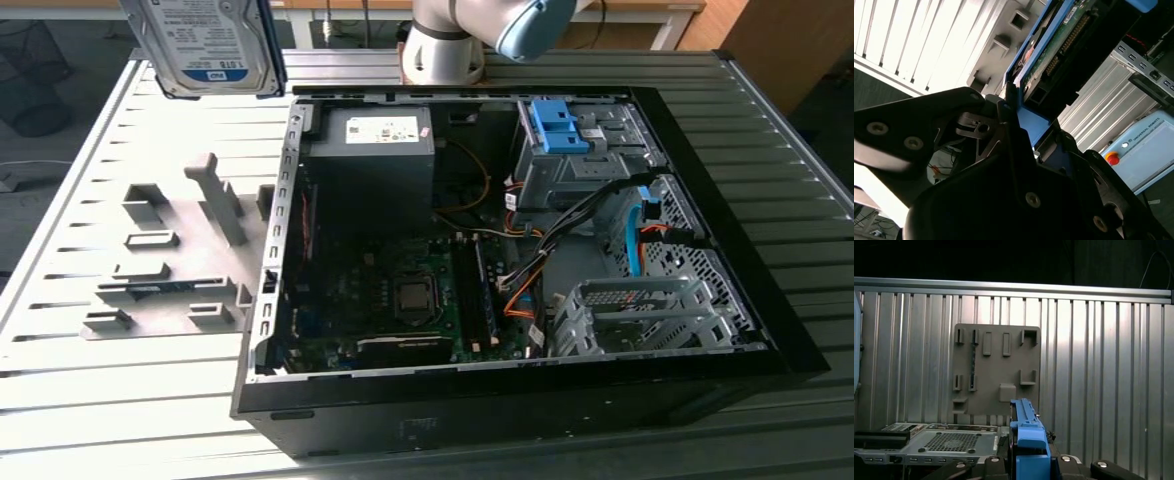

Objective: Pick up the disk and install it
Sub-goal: 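Pick up the disk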

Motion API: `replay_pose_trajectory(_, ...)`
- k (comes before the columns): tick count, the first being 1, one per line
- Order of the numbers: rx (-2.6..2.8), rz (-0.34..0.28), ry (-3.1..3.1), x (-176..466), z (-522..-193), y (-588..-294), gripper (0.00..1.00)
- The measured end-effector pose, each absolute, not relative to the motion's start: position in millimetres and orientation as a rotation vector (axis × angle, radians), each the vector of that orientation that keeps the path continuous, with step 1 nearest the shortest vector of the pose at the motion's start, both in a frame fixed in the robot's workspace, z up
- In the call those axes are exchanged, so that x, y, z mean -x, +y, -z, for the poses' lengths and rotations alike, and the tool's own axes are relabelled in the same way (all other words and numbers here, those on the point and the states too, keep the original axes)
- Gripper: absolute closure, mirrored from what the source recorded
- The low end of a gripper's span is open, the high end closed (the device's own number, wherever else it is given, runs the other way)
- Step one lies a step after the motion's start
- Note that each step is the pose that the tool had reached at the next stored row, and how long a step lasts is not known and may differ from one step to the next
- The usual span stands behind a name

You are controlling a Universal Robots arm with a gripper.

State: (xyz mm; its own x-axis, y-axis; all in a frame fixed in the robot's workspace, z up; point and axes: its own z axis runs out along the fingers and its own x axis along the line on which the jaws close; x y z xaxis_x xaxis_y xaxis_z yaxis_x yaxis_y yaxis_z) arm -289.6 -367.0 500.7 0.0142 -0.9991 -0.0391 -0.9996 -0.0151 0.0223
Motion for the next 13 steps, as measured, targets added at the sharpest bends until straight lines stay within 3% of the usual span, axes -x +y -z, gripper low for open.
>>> replay_pose_trajectory(13, 2.229, -0.068, 2.196, 273.6, -500.7, -367.0, 0.63)
